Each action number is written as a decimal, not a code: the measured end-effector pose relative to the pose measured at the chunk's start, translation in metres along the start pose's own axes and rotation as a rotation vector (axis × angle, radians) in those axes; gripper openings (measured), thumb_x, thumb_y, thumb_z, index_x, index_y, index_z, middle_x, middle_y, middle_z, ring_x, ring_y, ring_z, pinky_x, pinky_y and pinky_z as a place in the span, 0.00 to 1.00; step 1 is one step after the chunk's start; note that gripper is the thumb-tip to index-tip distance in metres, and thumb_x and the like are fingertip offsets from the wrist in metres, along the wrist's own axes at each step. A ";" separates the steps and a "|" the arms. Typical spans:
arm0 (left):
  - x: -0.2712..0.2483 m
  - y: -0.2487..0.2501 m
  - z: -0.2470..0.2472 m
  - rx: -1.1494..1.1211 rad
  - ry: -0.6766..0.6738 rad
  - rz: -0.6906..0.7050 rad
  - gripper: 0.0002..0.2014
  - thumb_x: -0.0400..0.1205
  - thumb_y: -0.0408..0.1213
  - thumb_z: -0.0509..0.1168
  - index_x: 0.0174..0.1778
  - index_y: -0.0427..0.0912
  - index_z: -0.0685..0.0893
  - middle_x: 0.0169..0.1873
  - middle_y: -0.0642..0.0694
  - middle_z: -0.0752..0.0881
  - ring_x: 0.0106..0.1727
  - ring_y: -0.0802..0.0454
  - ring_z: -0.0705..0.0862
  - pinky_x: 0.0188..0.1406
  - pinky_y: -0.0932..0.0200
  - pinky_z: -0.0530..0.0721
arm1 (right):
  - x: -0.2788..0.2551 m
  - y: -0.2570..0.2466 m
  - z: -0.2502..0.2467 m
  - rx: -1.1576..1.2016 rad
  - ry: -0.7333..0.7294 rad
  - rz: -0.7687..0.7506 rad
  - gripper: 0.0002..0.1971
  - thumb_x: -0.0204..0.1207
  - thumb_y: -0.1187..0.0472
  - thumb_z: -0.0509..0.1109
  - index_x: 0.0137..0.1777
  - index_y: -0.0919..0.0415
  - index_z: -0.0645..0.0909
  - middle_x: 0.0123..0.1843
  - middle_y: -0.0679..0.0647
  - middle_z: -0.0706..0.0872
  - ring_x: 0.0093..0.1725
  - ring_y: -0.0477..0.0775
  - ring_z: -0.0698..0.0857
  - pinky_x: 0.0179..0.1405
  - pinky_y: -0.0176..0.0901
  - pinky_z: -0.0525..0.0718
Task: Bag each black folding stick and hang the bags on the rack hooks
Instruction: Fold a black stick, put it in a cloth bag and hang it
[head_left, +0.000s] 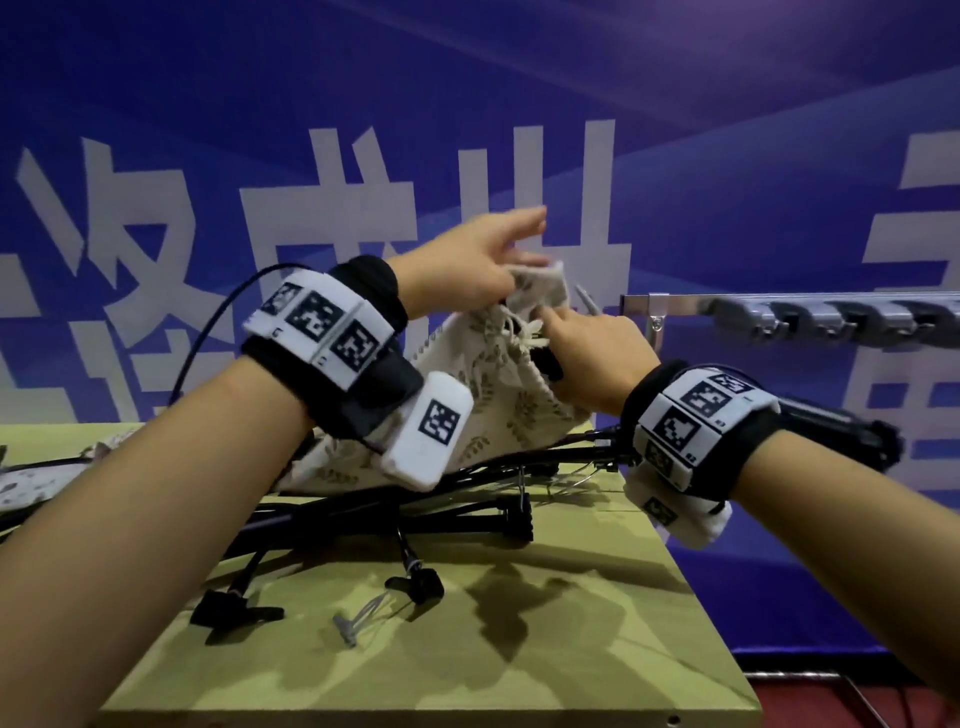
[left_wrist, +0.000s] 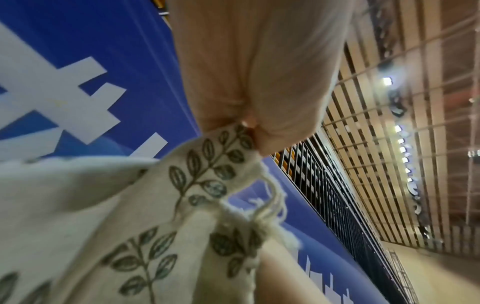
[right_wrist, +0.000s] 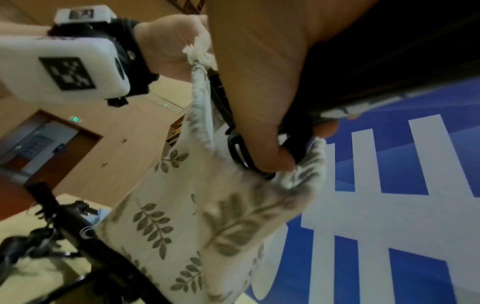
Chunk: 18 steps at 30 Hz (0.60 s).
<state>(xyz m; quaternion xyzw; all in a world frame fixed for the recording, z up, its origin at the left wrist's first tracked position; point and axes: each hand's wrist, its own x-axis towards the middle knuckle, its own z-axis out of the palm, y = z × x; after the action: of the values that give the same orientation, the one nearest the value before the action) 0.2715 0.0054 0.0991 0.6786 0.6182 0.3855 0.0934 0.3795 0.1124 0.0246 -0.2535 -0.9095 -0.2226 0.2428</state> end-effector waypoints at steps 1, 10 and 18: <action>0.000 -0.002 0.003 0.076 0.008 -0.012 0.38 0.79 0.14 0.54 0.83 0.44 0.53 0.81 0.46 0.60 0.75 0.51 0.73 0.56 0.57 0.84 | 0.000 0.000 0.002 -0.050 -0.016 -0.007 0.22 0.75 0.61 0.67 0.67 0.59 0.67 0.63 0.55 0.80 0.54 0.62 0.84 0.38 0.50 0.75; 0.011 -0.010 0.005 0.314 0.201 -0.161 0.22 0.80 0.20 0.52 0.49 0.43 0.89 0.48 0.44 0.85 0.23 0.59 0.73 0.17 0.71 0.69 | 0.004 0.001 0.006 -0.384 0.210 -0.210 0.13 0.62 0.72 0.64 0.44 0.63 0.85 0.34 0.54 0.86 0.18 0.52 0.81 0.15 0.34 0.57; 0.024 -0.002 0.002 0.025 0.351 -0.229 0.21 0.81 0.17 0.46 0.61 0.28 0.81 0.59 0.36 0.82 0.60 0.45 0.80 0.49 0.59 0.80 | 0.003 0.000 0.014 -0.630 0.021 -0.367 0.20 0.71 0.72 0.51 0.48 0.62 0.86 0.39 0.52 0.87 0.31 0.52 0.85 0.24 0.38 0.77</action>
<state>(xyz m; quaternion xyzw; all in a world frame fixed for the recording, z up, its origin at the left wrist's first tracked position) 0.2701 0.0283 0.1065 0.5275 0.7027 0.4771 0.0191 0.3722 0.1210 0.0154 -0.1463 -0.8240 -0.5345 0.1182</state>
